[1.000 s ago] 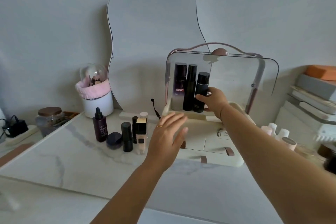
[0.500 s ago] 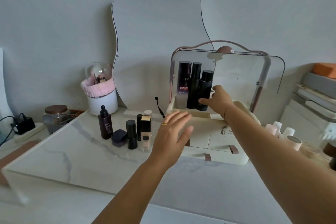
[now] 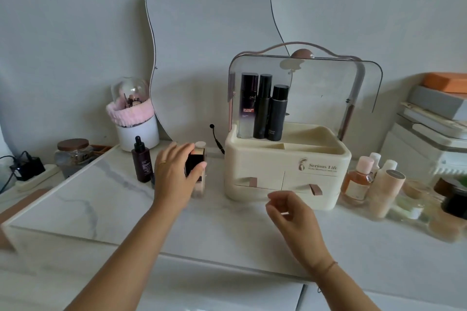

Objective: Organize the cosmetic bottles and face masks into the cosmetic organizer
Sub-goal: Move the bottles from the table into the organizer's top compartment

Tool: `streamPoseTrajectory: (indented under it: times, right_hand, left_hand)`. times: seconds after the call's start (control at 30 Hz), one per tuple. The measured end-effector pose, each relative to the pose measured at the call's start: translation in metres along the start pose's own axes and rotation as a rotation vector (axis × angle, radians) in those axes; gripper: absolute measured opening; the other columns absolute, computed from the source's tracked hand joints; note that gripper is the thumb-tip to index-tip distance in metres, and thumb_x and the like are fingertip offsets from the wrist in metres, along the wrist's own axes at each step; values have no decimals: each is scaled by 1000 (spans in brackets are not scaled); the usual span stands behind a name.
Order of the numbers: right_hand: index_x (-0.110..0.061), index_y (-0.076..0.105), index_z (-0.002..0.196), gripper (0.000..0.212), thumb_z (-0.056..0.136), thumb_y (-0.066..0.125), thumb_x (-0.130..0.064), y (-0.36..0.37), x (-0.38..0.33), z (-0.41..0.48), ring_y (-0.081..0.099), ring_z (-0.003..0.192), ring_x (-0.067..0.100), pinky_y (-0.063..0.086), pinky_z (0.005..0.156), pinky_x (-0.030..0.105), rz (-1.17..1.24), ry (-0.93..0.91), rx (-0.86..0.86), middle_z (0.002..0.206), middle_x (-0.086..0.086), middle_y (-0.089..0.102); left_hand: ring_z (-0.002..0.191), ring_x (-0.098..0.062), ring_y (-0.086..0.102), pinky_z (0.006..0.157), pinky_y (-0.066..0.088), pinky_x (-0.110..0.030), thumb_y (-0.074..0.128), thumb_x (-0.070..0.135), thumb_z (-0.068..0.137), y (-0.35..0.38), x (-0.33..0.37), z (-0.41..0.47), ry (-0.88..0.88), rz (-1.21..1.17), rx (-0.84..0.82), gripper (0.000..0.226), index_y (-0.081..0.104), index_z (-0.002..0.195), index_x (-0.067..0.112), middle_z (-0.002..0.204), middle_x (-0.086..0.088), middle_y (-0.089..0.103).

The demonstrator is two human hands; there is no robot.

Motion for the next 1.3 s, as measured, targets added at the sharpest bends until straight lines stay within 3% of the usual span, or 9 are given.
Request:
streamPoseTrajectory:
  times: [0.13,0.43,0.67,0.77,0.93,1.07,1.17,1.23,1.3]
  right_hand:
    - [-23,64,94,15,85,65,-11,12,23,1,61,74,6,51,72,19,40,98,-74,87,-2,70]
    - [-25,64,96,18,86,63,-11,13,28,1,64,79,13,50,72,15,9,97,-90,88,-1,70]
    - [-25,62,108,26,83,69,-21,23,-35,-4,63,79,12,56,73,24,-17,-89,-169,98,-6,66]
    - [-25,58,120,42,80,70,-33,20,-87,5,55,62,3,47,60,15,-101,-219,-223,96,-17,65]
    - [-18,67,100,17,84,68,-23,-6,-128,29,42,40,1,32,43,10,-111,-280,-269,49,-26,56]
    - [-15,65,105,27,83,70,-30,-61,-129,82,45,53,10,40,51,26,-131,-279,-5,79,1,69]
    - [-21,62,105,23,84,68,-29,-79,-116,123,58,68,17,52,64,31,-235,-231,45,101,3,65]
    - [-22,60,106,22,85,67,-28,-80,-105,144,61,74,20,54,72,34,-303,-197,36,98,3,64]
    - [-14,60,112,29,86,67,-25,-80,-88,165,59,67,16,53,71,33,-331,-119,28,90,-1,61]
  left_hand:
    - [120,-31,44,97,34,-33,73,27,77,5,-6,-1,-39,-57,-74,53,56,126,12,119,-5,63]
    - [100,-18,58,79,43,-27,77,27,71,2,5,-11,-155,-182,-127,44,61,112,22,101,-1,65]
    - [91,-5,65,78,49,-18,73,14,77,-24,52,-15,-171,-671,-216,40,61,115,17,103,3,70]
    - [90,-5,66,76,49,-19,73,20,77,-28,91,-14,-82,-725,-310,38,61,113,27,101,7,71]
    - [101,0,63,84,47,-15,68,27,82,-28,135,-4,9,-797,-262,37,58,118,28,107,10,69]
    - [112,9,50,91,33,-1,46,51,87,-4,147,-1,119,-533,-292,45,60,121,25,121,15,62]
    - [124,-4,43,108,31,-21,33,58,90,31,140,-9,259,-270,-332,55,66,112,21,126,7,61]
    - [131,-11,38,111,27,-39,31,56,90,48,129,-15,305,-186,-320,53,71,102,23,132,11,56]
    - [131,-7,37,112,24,-38,34,50,93,51,122,-16,312,-210,-276,46,71,100,25,134,15,52]
Point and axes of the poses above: each hand's wrist, its own z-axis towards the middle knuckle, its own y-axis out of the palm, x = y × z, the point moved 9 cm from there along z, towards the middle knuckle
